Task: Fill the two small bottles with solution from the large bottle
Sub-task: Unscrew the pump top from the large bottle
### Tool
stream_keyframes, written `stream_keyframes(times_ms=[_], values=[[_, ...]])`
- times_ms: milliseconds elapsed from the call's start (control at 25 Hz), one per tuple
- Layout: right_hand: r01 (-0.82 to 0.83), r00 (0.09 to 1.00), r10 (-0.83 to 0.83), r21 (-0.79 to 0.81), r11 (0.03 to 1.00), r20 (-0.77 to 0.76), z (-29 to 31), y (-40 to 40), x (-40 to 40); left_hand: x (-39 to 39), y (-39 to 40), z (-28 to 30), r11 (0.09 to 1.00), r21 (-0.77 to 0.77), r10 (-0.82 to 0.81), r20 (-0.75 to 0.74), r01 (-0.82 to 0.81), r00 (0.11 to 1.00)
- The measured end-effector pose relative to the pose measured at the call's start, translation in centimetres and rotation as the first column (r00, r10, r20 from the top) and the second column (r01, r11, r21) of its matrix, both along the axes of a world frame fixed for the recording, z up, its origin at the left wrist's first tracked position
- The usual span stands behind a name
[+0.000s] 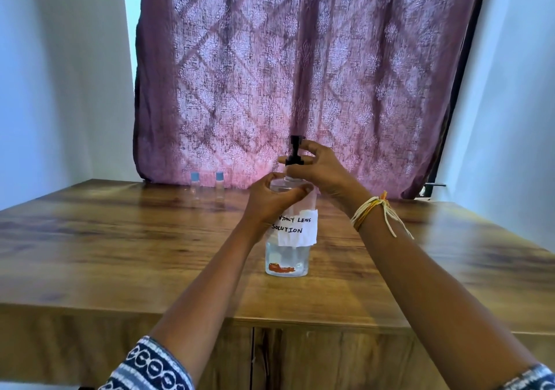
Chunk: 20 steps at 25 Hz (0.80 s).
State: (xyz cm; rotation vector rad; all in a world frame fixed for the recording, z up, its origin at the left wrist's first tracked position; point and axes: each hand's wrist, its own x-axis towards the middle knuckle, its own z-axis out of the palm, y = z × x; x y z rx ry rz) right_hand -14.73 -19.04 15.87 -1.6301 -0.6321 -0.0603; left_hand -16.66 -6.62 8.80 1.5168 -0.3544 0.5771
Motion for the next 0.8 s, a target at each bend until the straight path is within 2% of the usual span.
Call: stream_keyframes(times_ms=[80, 200, 400, 560, 640, 800], values=[[0.136, 0.987, -0.129, -0.072, 0.988, 0.091, -0.05, 0.55, -0.25, -0.09, -0.01, 0.00, 1.000, 0.004, -0.008, 0.002, 0.008, 1.000], [0.239, 0.968, -0.236, -0.033, 0.970, 0.088, 0.00, 0.73, -0.36, -0.24, 0.01, 0.00, 1.000, 0.009, -0.020, 0.008, 0.020, 1.000], [0.107, 0.992, -0.106, 0.001, 0.994, 0.063, 0.20, 0.78, -0.65, 0.04, -0.02, -0.03, 1.000, -0.015, 0.001, 0.005, -0.001, 1.000], [0.233, 0.963, -0.216, -0.098, 0.968, 0.159, 0.03, 0.84, -0.47, 0.29, 0.01, -0.16, 1.000, -0.022, -0.013, -0.003, 0.013, 1.000], [0.253, 0.960, -0.242, -0.068, 0.965, 0.137, -0.03, 0.78, -0.58, 0.37, 0.06, -0.23, 0.999, -0.033, -0.005, -0.010, 0.004, 1.000], [0.114, 0.992, -0.116, 0.038, 0.993, 0.052, 0.24, 0.67, -0.82, 0.42, 0.07, -0.23, 1.000, -0.017, 0.005, -0.014, -0.005, 1.000]])
